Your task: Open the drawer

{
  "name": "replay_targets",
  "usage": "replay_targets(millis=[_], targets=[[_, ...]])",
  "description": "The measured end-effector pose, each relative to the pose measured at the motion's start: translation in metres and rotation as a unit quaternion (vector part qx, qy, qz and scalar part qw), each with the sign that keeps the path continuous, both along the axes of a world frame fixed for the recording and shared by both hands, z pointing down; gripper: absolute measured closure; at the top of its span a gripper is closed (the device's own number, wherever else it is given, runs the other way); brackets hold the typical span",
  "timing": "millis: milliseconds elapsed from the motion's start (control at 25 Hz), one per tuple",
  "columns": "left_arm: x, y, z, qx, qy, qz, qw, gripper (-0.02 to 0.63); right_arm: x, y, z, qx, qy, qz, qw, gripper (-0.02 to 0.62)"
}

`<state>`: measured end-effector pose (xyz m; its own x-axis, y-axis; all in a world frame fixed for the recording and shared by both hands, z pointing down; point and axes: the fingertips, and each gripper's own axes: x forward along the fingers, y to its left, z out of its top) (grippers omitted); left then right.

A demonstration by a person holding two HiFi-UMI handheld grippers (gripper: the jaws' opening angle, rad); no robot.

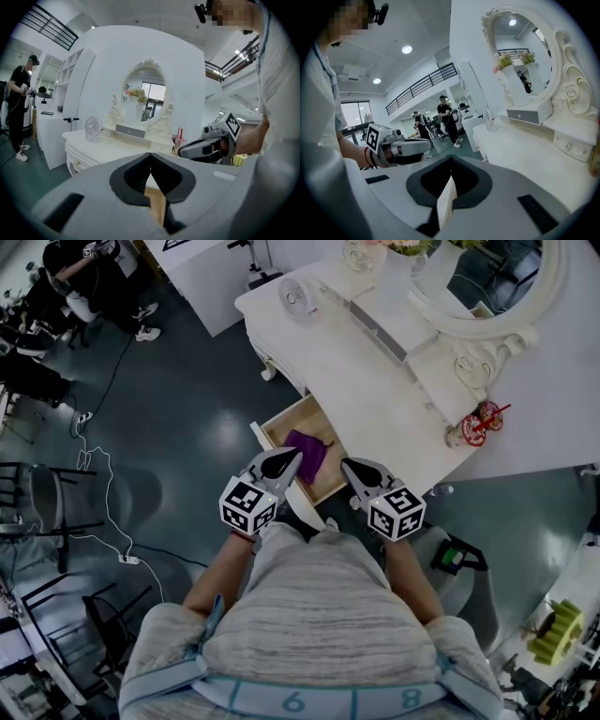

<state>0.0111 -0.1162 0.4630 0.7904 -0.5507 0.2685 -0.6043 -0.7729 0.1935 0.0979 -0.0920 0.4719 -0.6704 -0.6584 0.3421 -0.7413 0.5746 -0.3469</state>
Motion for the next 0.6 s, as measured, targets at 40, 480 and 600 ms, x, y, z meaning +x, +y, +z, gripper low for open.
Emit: replay_targets(millis=[40,480,600], targets=[[-0.0003,0.0003,0.0006,-0.001,0.001,0.0,1.0,0.592,0.0005,-0.0001,-0.0001,0.0,-0.001,0.001,1.0,0.586],[-0.0024,0.002,-0.0014,-0.004,0.01,-0.005,0.9999,0.592,-0.0015,0.0038,-0.0004,0.0,-0.001,0.001,1.0,0.586],[-0.0032,0.0039,0.0001,-0.004,0.009,-0.005,0.9999,0.592,-0.0022,0.0054,-0.0001,0.0,-0.002,0.0,1.0,0.586]])
